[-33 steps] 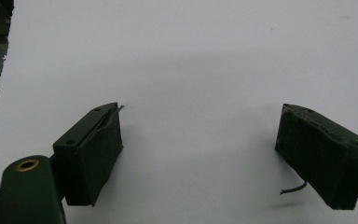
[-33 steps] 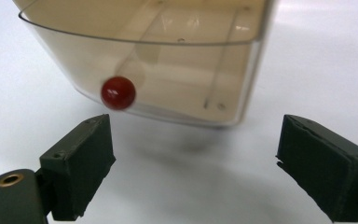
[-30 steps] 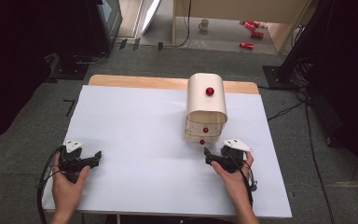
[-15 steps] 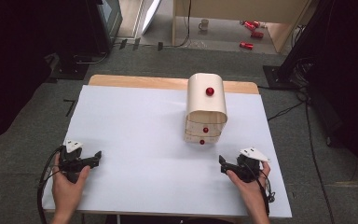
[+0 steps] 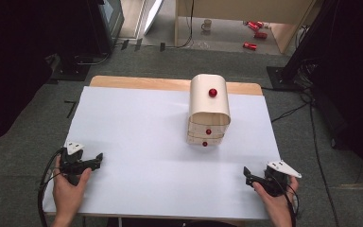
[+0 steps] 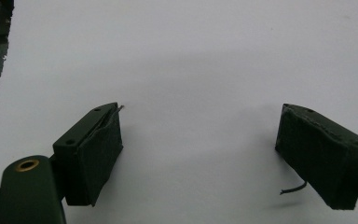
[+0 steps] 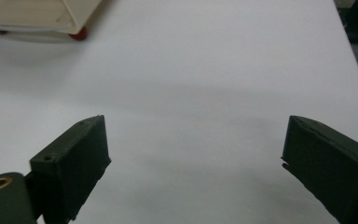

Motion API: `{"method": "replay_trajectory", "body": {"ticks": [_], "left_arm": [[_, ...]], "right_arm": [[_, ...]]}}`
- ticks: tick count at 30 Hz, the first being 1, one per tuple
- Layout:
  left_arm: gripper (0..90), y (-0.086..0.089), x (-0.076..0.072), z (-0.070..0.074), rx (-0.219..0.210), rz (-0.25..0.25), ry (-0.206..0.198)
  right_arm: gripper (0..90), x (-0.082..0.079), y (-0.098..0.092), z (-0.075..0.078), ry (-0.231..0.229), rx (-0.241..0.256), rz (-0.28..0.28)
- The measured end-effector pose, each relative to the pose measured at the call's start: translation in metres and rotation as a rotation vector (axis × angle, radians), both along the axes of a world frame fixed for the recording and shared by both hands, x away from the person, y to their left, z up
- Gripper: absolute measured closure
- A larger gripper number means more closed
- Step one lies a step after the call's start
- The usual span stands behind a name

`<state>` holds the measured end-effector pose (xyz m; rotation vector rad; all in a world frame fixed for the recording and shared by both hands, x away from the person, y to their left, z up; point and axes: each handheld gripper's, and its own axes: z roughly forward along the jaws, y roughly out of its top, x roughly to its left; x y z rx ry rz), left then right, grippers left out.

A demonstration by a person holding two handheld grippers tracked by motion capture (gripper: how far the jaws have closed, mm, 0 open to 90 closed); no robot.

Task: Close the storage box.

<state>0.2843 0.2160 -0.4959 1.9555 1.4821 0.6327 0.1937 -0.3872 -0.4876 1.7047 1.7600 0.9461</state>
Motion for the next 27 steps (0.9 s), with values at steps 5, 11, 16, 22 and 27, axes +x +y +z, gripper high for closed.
{"method": "replay_trajectory", "body": {"ticks": [5, 11, 16, 22, 27], "left_arm": [[14.5, 0.000, 0.000, 0.000, 0.000, 0.000, 0.000], [14.5, 0.000, 0.000, 0.000, 0.000, 0.000, 0.000], [14.5, 0.000, 0.000, 0.000, 0.000, 0.000, 0.000], [14.5, 0.000, 0.000, 0.000, 0.000, 0.000, -0.001], [14.5, 0.000, 0.000, 0.000, 0.000, 0.000, -0.001]], "right_arm": [[1.7, -0.006, -0.013, -0.005, 0.023, 0.000, -0.010], [0.0, -0.008, -0.016, -0.009, 0.029, -0.029, -0.010], [0.0, -0.007, -0.003, -0.016, 0.043, -0.175, 0.018], [0.0, -0.004, -0.009, -0.017, 0.075, -0.102, 0.021], [0.0, -0.004, -0.009, -0.017, 0.079, -0.102, 0.020]]}}
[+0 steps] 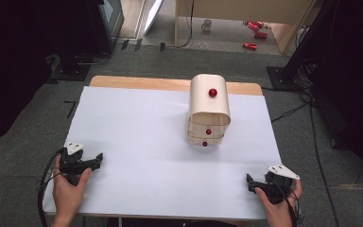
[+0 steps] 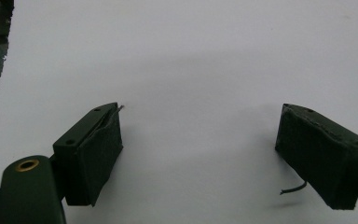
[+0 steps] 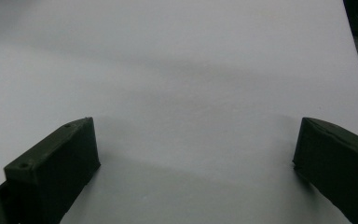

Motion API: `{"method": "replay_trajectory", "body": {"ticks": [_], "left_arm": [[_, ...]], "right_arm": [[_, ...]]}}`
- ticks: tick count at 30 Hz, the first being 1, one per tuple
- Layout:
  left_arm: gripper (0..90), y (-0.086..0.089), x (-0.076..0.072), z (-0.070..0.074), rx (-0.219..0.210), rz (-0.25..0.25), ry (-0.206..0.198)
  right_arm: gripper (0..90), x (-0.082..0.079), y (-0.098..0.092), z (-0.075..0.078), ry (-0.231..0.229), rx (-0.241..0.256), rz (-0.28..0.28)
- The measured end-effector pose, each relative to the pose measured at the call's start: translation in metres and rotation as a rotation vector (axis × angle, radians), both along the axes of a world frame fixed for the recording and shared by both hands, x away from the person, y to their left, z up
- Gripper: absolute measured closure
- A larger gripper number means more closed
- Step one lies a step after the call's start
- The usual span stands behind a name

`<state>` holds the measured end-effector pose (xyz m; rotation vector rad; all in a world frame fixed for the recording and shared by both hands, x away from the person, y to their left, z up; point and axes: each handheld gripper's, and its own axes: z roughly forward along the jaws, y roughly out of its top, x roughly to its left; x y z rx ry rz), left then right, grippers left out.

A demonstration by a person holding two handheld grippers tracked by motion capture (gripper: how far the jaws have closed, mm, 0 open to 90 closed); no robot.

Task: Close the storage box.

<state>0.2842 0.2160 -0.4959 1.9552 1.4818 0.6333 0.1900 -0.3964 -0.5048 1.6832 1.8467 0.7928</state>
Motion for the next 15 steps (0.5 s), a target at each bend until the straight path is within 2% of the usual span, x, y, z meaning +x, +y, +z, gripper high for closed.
{"method": "replay_trajectory", "body": {"ticks": [15], "left_arm": [[14.5, 0.0000, 0.0000, 0.0000, 0.000, 0.000, 0.000]], "right_arm": [[0.0, 0.0004, -0.0002, 0.0002, 0.003, -0.002, 0.001]]}}
